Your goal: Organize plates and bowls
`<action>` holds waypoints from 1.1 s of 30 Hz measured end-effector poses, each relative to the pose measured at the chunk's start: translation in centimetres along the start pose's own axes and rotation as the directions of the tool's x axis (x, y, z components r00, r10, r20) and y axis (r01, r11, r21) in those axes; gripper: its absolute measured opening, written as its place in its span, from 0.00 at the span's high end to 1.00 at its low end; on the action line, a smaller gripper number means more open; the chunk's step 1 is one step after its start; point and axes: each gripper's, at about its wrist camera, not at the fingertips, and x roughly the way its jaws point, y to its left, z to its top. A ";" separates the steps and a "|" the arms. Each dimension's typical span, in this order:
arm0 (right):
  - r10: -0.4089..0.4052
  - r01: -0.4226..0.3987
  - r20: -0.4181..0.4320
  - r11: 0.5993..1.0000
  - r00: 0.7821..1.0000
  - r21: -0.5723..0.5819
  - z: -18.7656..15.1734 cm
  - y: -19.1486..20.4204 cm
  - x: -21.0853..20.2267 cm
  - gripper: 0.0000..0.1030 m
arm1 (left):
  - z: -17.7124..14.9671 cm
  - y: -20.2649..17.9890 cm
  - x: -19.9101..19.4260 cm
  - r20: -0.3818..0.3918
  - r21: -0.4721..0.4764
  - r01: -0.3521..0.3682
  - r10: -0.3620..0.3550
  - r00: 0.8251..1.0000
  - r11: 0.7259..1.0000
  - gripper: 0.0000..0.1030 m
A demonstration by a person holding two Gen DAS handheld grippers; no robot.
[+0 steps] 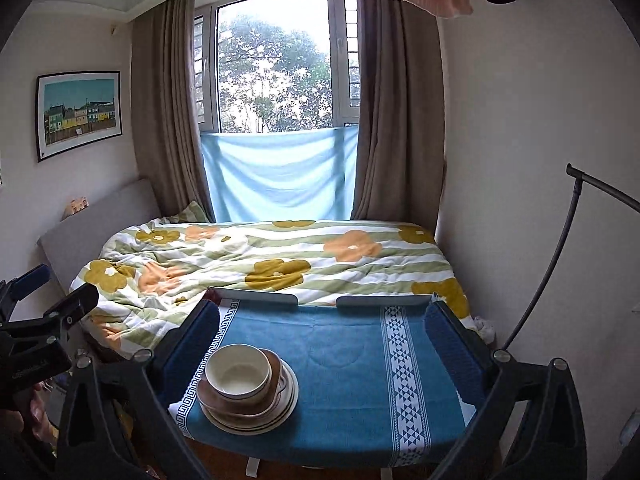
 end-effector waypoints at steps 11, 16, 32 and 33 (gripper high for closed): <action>-0.040 0.040 0.015 0.999 0.999 -0.002 -0.4 -0.1 -0.9 0.01 | 0.1 -0.5 -0.8 0.017 0.008 0.013 -0.013 1.000 1.000 0.00; -0.041 0.041 0.018 0.999 0.999 -0.001 -0.5 0.0 -1.0 0.01 | 0.1 -0.7 -0.9 0.019 0.009 0.012 -0.012 1.000 1.000 0.00; -0.048 0.048 -0.002 0.999 0.999 0.010 -0.5 0.2 -0.7 0.01 | 0.3 -0.5 -0.3 0.009 0.016 0.002 -0.002 1.000 1.000 0.00; -0.048 0.048 -0.005 0.999 0.999 0.011 -0.6 0.2 -0.4 0.01 | 0.3 -0.5 -0.3 0.008 0.017 0.002 -0.002 1.000 1.000 0.00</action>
